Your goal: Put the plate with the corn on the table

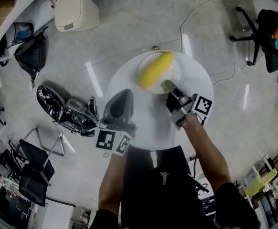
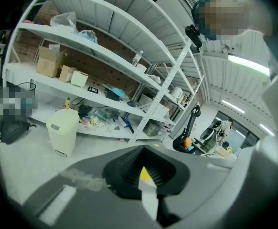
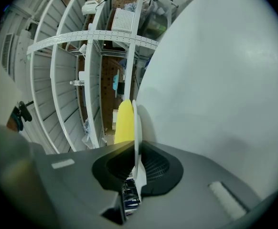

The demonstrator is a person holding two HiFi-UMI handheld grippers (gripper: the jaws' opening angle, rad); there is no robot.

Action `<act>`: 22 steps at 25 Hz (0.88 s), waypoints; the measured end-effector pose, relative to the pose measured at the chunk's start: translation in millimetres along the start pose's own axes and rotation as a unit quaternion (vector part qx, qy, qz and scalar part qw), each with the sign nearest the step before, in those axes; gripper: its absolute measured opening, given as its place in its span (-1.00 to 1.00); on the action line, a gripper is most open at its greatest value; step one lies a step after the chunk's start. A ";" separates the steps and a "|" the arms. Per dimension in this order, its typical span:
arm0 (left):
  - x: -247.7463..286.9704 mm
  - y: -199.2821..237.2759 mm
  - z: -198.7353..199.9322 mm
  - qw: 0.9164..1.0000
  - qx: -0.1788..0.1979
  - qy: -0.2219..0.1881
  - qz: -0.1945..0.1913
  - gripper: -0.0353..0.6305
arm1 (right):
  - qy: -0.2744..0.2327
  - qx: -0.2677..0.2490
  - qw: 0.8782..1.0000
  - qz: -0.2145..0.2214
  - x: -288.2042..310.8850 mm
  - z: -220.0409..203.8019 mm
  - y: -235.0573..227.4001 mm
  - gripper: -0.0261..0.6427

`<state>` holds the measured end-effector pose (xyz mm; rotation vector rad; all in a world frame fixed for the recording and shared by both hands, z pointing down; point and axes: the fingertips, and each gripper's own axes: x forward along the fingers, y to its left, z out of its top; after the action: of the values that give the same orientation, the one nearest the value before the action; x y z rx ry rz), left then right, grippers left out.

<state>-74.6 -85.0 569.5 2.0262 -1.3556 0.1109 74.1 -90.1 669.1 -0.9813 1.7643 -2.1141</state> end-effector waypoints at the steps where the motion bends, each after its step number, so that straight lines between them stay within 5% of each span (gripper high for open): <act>1: -0.2 0.0 -0.5 1.000 0.000 0.000 0.000 -0.88 | 0.002 -0.002 1.000 -0.003 0.2 -0.2 -0.4 -0.82; 22: -5.0 -4.3 -3.0 1.000 0.000 -0.005 0.000 -0.88 | -0.016 -0.016 0.996 -0.082 -3.2 3.9 -10.3 -0.80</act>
<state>-72.3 -78.4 567.5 2.0298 -1.3609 0.1012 81.4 -88.7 677.9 -1.2002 1.7637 -2.1584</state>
